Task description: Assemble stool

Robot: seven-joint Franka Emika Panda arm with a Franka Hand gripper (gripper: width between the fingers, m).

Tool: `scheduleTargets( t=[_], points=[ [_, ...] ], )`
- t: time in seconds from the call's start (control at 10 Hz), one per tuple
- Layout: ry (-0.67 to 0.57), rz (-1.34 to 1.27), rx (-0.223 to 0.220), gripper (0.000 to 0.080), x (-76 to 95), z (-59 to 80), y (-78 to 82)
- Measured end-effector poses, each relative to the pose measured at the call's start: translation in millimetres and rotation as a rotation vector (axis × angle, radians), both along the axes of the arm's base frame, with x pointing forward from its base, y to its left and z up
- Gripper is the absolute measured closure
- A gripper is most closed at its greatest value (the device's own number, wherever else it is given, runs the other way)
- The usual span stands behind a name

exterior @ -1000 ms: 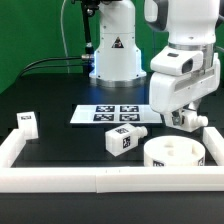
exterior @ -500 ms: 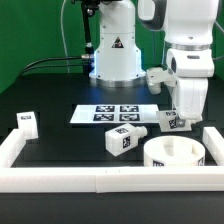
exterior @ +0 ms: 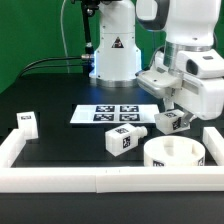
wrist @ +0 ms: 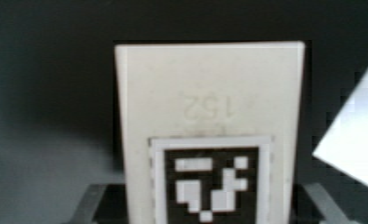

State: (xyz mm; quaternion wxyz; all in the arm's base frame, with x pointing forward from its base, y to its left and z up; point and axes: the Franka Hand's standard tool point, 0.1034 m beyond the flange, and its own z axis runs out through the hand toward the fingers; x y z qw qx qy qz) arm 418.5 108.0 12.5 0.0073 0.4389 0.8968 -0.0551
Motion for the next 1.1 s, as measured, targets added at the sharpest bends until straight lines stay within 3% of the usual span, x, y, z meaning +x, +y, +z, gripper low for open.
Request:
scheduleTargets(
  t=[0.4, 0.9, 1.1],
  points=[
    [0.011, 0.163, -0.008, 0.0466, 1.1, -0.1, -6.9],
    [0.057, 0.588, -0.009, 0.0466, -6.4, -0.1, -6.8],
    [0.056, 0.599, -0.013, 0.0466, -5.9, -0.3, -8.8]
  ],
)
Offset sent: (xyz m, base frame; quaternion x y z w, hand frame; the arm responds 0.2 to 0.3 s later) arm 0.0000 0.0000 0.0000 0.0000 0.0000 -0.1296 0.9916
